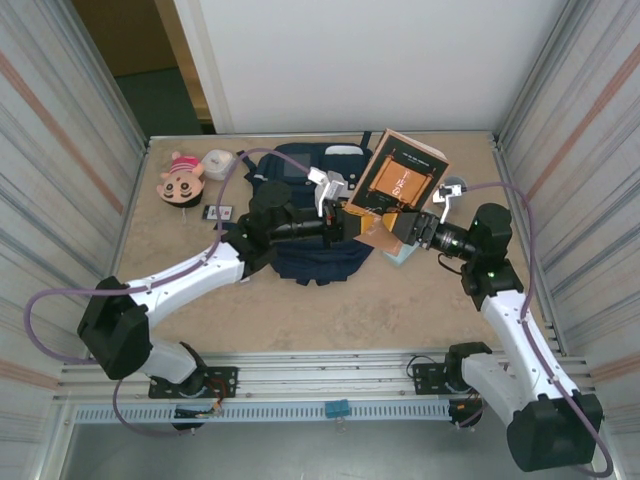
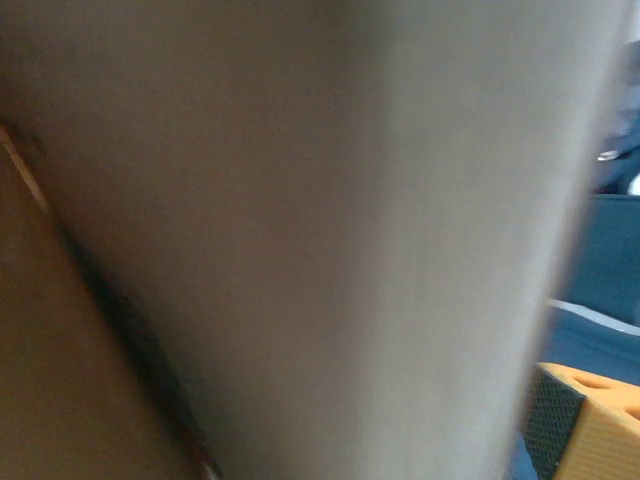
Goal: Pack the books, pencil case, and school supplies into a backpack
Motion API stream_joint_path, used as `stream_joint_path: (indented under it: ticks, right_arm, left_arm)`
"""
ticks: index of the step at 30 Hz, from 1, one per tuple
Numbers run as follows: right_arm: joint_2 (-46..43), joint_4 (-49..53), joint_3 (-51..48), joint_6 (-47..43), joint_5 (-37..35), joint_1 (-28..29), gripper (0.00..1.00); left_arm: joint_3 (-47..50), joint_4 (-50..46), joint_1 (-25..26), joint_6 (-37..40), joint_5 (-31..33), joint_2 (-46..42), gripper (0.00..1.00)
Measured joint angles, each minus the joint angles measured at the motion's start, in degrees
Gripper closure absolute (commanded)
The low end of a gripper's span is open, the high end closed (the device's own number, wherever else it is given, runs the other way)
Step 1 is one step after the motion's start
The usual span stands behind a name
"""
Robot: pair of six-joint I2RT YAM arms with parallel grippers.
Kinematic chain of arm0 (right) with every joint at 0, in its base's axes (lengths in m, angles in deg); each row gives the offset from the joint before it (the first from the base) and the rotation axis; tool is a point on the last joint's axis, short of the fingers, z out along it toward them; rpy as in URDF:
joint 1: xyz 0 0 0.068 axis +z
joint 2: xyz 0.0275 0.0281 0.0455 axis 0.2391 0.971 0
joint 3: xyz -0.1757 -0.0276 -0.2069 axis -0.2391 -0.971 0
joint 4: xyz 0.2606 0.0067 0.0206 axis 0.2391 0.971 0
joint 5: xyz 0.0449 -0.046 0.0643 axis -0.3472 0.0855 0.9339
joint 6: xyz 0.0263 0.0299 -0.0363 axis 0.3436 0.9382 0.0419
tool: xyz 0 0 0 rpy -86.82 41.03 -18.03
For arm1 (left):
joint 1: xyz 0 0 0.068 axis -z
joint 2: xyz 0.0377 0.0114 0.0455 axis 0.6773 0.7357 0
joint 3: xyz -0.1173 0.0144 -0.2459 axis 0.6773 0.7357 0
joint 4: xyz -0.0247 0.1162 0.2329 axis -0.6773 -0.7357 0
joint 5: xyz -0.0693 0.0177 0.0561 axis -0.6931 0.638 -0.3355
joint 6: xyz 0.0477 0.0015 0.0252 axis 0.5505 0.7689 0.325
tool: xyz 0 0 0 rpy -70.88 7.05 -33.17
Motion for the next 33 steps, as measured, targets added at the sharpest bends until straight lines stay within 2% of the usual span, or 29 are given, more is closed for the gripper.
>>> stream_joint_path:
  ticks: [6,10,11,14,15,16,19,22,25,33]
  right_arm:
    - [-3.89,-2.14,0.66,-1.92,-0.24,2.05,0.32]
    - [-5.40,-1.09,1.84,-3.74,-2.10,3.21,0.43]
    - [-5.38,-0.66,2.19,-4.31,-2.49,3.26,0.49]
    - [-5.27,0.50,2.69,-5.97,-4.24,3.45,0.85]
    - [-5.18,1.16,2.75,-6.56,-5.07,3.45,0.93]
    - [-5.16,1.81,2.75,-7.37,-5.68,3.43,0.97]
    - [-5.27,4.96,3.56,-11.41,-6.67,3.72,1.00]
    - [-5.97,10.78,4.57,-18.40,-7.89,3.98,1.00]
    - [-6.36,20.02,6.88,-27.76,-10.29,4.33,1.00]
    - [-7.08,40.54,9.99,-55.74,-19.74,10.03,1.00]
  left_arm:
    - [0.94,1.57,-1.11,-0.22,1.18,-0.59,0.93]
    - [0.96,2.78,-1.11,-0.26,1.75,-0.59,0.91]
    - [0.96,3.04,-1.11,-0.24,1.70,-0.59,0.90]
    - [0.96,3.48,-1.11,-0.20,1.51,-0.63,0.87]
    - [0.96,3.45,-1.11,-0.17,1.49,-0.72,0.83]
    - [0.96,3.26,-1.11,0.04,1.55,-0.90,0.77]
    - [1.42,1.11,-1.11,2.05,2.05,-1.60,0.49]
    - [2.91,-3.39,-1.55,5.81,3.10,-3.85,0.32]
    - [3.76,-10.67,-2.49,12.41,4.02,-7.74,0.23]
    - [2.62,-34.45,-2.93,40.04,8.81,-20.76,0.14]
